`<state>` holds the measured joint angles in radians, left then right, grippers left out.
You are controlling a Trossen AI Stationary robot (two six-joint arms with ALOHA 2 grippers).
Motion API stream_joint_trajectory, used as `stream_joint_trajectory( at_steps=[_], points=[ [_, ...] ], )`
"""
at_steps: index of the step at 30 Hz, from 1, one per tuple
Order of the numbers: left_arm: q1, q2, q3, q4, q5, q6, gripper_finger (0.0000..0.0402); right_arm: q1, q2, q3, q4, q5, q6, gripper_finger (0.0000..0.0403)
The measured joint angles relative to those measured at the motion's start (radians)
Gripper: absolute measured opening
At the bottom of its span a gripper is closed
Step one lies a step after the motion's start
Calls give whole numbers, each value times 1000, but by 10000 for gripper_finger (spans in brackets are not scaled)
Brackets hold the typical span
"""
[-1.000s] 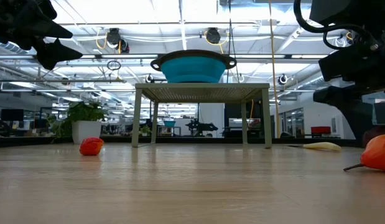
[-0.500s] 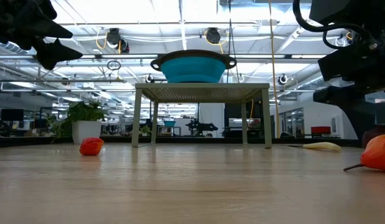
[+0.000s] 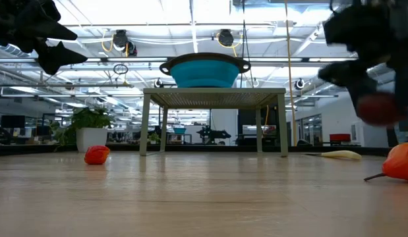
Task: Pick & Place Fruit
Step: Put the pomegranate into the colander on the shelf
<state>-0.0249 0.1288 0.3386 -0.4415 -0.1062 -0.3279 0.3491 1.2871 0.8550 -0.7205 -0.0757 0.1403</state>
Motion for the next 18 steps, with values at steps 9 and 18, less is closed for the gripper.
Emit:
stream_joint_trajectory(
  at_steps=[9,18],
  points=[
    [0,0,0,0,0,7,292,-10,-133,34,150,0,-29,201],
    [0,0,0,0,0,11,292,-10,-202,34,378,54,-29,201]
  ],
)
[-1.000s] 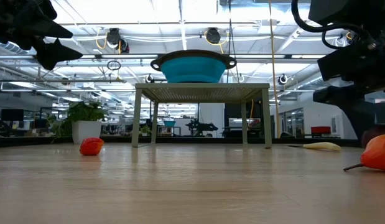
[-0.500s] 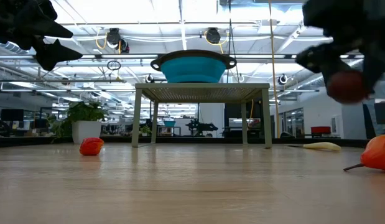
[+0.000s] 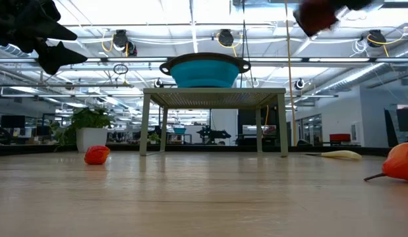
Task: Pick & Place Fruit
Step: Put the pomegranate into the colander on the shelf
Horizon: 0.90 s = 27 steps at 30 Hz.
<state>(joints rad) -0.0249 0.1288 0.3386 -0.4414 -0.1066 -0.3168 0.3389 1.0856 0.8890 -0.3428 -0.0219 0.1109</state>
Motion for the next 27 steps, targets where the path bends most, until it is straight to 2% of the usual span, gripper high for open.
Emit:
stream_joint_trajectory(
  at_steps=[5,15,27],
  points=[
    [0,0,0,0,0,0,292,-19,0,0,190,78,0,201],
    [0,0,0,0,0,8,292,-115,0,0,437,81,58,201],
    [0,0,0,0,0,34,292,-143,0,0,496,110,60,201]
  ],
)
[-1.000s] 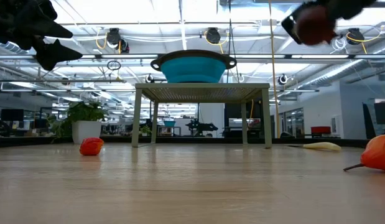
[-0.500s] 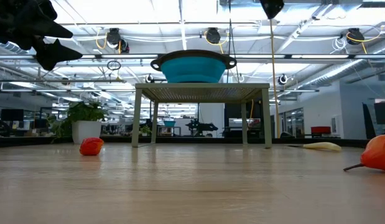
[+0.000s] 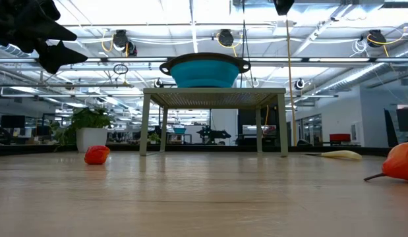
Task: Pick & Place Fruit
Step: Put the pomegranate into the colander on the shelf
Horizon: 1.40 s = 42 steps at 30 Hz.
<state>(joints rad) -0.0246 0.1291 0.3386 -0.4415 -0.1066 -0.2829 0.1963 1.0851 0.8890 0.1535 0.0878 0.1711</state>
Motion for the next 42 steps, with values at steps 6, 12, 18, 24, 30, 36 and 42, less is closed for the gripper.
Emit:
stream_joint_trajectory(
  at_steps=[6,12,18,24,30,36,42],
  points=[
    [0,0,0,0,0,0,292,0,0,-1,33,93,26,201],
    [0,0,0,0,0,-8,292,-41,0,-1,132,204,193,201],
    [0,0,0,1,0,-16,292,-106,0,-1,219,200,440,201],
    [0,0,0,1,0,-34,292,-149,0,-1,239,198,711,201],
    [0,0,0,1,0,-41,292,-172,0,-1,239,183,900,201],
    [0,0,0,1,0,-41,292,-188,0,-1,239,143,995,201],
    [0,0,0,1,0,-41,292,-189,0,-1,239,145,968,201]
  ],
)
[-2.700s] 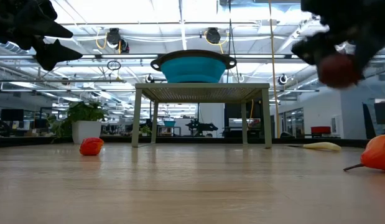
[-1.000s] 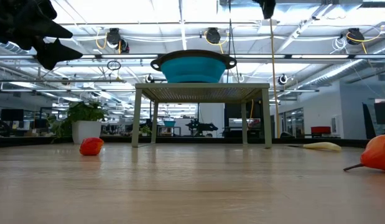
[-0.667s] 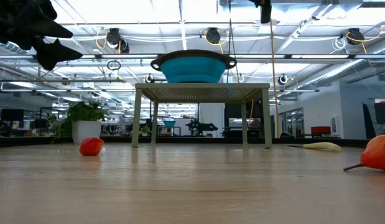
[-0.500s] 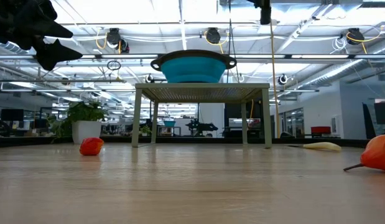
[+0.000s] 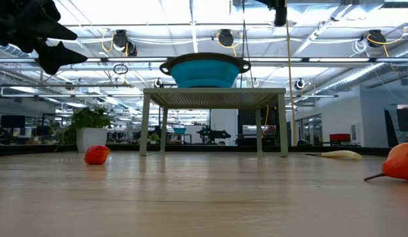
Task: Pick & Place Fruit
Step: Put the pomegranate into the colander on the shelf
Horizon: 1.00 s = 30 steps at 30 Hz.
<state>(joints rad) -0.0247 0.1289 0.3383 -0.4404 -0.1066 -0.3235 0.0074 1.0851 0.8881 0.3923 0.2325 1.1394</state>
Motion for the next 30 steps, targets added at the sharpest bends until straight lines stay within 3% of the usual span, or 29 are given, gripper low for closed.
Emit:
stream_joint_trajectory(
  at_steps=[3,30],
  points=[
    [0,0,0,0,0,0,292,0,0,0,0,0,-69,201],
    [0,1,0,0,0,7,292,0,0,0,0,0,-1334,201]
  ],
)
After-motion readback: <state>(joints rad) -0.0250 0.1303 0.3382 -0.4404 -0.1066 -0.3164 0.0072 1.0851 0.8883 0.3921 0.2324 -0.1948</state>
